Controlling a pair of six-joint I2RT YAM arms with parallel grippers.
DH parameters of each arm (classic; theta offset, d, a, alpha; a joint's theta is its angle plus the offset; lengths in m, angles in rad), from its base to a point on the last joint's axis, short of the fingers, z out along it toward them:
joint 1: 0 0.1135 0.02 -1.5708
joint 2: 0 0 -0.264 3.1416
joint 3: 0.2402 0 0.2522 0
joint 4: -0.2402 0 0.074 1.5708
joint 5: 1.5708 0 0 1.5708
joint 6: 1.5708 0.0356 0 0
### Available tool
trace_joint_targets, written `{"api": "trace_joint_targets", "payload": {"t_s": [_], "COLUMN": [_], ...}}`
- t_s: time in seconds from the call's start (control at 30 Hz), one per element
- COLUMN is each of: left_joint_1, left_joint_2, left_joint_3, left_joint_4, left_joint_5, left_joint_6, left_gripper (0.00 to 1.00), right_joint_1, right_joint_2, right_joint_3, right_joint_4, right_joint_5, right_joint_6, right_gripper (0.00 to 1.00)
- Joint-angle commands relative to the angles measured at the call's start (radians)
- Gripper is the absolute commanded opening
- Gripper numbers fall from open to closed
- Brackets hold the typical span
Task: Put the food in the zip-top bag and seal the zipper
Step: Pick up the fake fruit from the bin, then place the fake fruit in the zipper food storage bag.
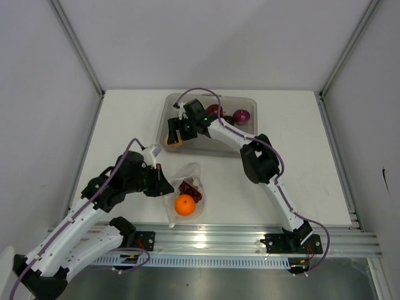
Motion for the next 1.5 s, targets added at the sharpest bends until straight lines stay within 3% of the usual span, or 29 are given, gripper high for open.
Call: {"api": "trace_joint_targets", "payload": {"t_s": [0.0,0.03,0.13,0.17,0.33,0.63,0.83,1.03,1.2,1.47], "left_joint_1": [0.006,0.006,0.007,0.006,0.006,0.006,0.007,0.006,0.006,0.006], "left_joint_2": [-0.012,-0.012,-0.015,-0.017,-0.014,0.034,0.077,0.098,0.106,0.115], "left_joint_3": [0.002,0.0,0.002,0.0,0.006,0.054,0.083,0.104,0.106,0.112], "left_joint_4": [-0.001,-0.001,-0.001,-0.001,0.0,0.023,0.046,0.056,0.063,0.073], "left_joint_5": [-0.004,-0.004,-0.001,0.001,0.002,0.012,0.029,0.039,0.041,0.05], "left_joint_6": [0.005,0.005,0.002,0.002,0.004,0.002,-0.01,-0.01,-0.012,-0.013], "left_gripper": [0.01,0.01,0.01,0.01,0.0,0.0,0.01,0.01,0.01,0.01], "right_joint_1": [-0.001,-0.003,-0.017,-0.021,-0.038,-0.044,-0.034,0.09,0.251,0.374], "right_joint_2": [0.013,0.015,0.016,0.016,-0.025,-0.305,-0.604,-0.942,-1.189,-1.386], "right_joint_3": [0.056,0.062,0.07,0.073,0.078,-0.028,-0.392,-0.707,-0.879,-1.058], "right_joint_4": [0.052,0.06,0.078,0.082,0.076,-0.006,0.048,0.017,-0.004,-0.015], "right_joint_5": [-0.015,-0.016,-0.049,-0.064,-0.072,0.02,0.063,0.236,0.382,0.415], "right_joint_6": [0.023,0.029,0.061,0.08,0.089,0.003,-0.023,-0.107,-0.077,0.002], "right_gripper": [0.81,0.79,0.54,0.4,0.29,0.21,0.21,0.21,0.21,0.21]}}
